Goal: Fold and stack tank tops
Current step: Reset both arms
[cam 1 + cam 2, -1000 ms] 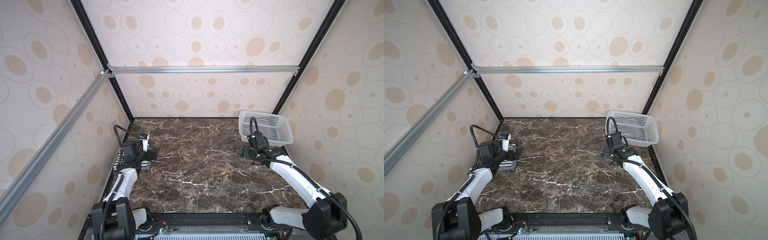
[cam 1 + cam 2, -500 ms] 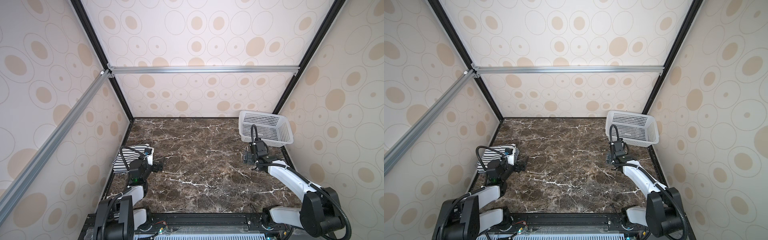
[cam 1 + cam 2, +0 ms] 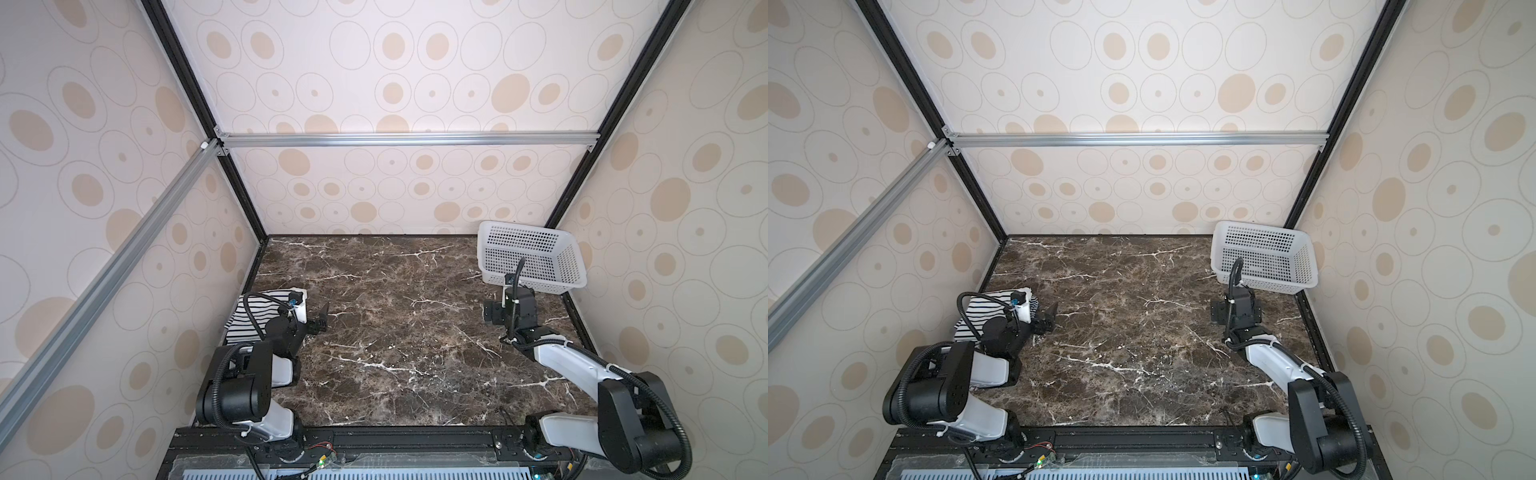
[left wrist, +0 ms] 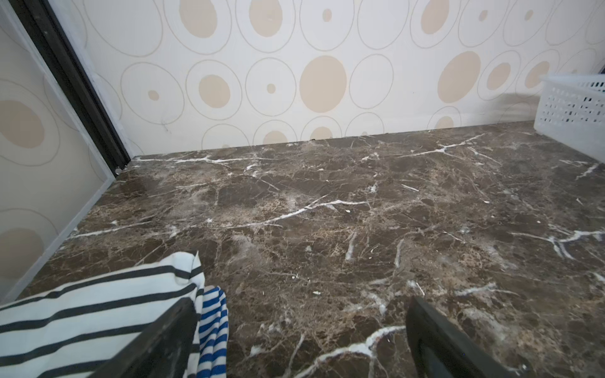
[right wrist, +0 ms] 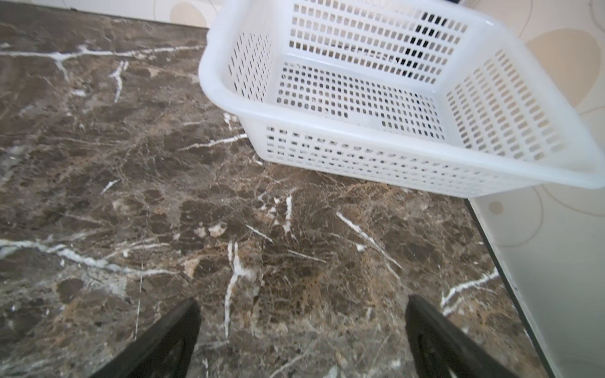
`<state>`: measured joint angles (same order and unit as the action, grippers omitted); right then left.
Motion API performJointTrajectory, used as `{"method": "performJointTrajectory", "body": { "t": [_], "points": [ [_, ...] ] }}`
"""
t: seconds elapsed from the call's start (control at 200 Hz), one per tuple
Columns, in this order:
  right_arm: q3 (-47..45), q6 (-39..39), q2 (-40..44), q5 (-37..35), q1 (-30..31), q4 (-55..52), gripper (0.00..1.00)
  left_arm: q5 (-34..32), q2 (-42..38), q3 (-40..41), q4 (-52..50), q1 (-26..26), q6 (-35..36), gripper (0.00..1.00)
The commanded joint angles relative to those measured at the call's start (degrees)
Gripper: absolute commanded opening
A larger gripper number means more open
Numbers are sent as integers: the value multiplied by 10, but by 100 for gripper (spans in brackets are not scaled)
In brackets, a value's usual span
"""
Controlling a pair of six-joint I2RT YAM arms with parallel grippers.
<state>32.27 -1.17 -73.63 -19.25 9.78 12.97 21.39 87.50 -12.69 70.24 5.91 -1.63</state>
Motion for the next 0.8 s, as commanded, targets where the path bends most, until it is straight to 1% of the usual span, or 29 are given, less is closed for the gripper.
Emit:
{"method": "performJointTrajectory", "body": {
  "t": [0.0, 0.095, 0.145, 0.26, 0.31, 0.355, 0.4, 0.45, 0.505, 0.55, 0.6, 0.65, 0.685, 0.795],
  "points": [
    [-14, 28, -20, 51, -16, 93, 100, -36, 4, -18, 34, -11, 6, 99],
    [-17, 39, -47, 62, -20, 129, 100, -84, 8, -30, 11, -30, 14, 99],
    [-22, 44, -59, 67, -22, 153, 100, -96, 8, -32, 2, -37, 21, 99],
    [-32, 46, -82, 90, -31, 201, 100, -128, 19, -15, 38, -44, 19, 99],
    [-30, 47, -93, 105, -36, 202, 99, -125, 39, 7, 110, -44, 13, 99],
    [-35, 47, -103, 114, -38, 217, 99, -126, 24, -2, 59, -46, 21, 99],
    [-42, 48, -110, 119, -40, 234, 99, -124, 38, 4, 98, -45, 16, 99],
    [-50, 48, -116, 125, -40, 252, 99, -126, 27, 0, 70, -46, 20, 99],
    [-61, 48, -119, 137, -46, 274, 99, -124, 36, 3, 94, -46, 16, 99],
    [-72, 44, -124, 147, -51, 298, 99, -125, 29, 0, 74, -45, 19, 99],
    [-84, 44, -131, 158, -55, 324, 99, -124, 36, 3, 92, -45, 16, 99],
    [-92, 43, -146, 160, -57, 353, 99, -124, 30, 1, 78, -45, 19, 99],
    [-99, 40, -154, 163, -60, 377, 99, -124, 34, 2, 87, -45, 18, 99],
    [-89, 43, -142, 169, -62, 337, 99, -123, 36, 1, 87, -45, 17, 100]
  ]
}}
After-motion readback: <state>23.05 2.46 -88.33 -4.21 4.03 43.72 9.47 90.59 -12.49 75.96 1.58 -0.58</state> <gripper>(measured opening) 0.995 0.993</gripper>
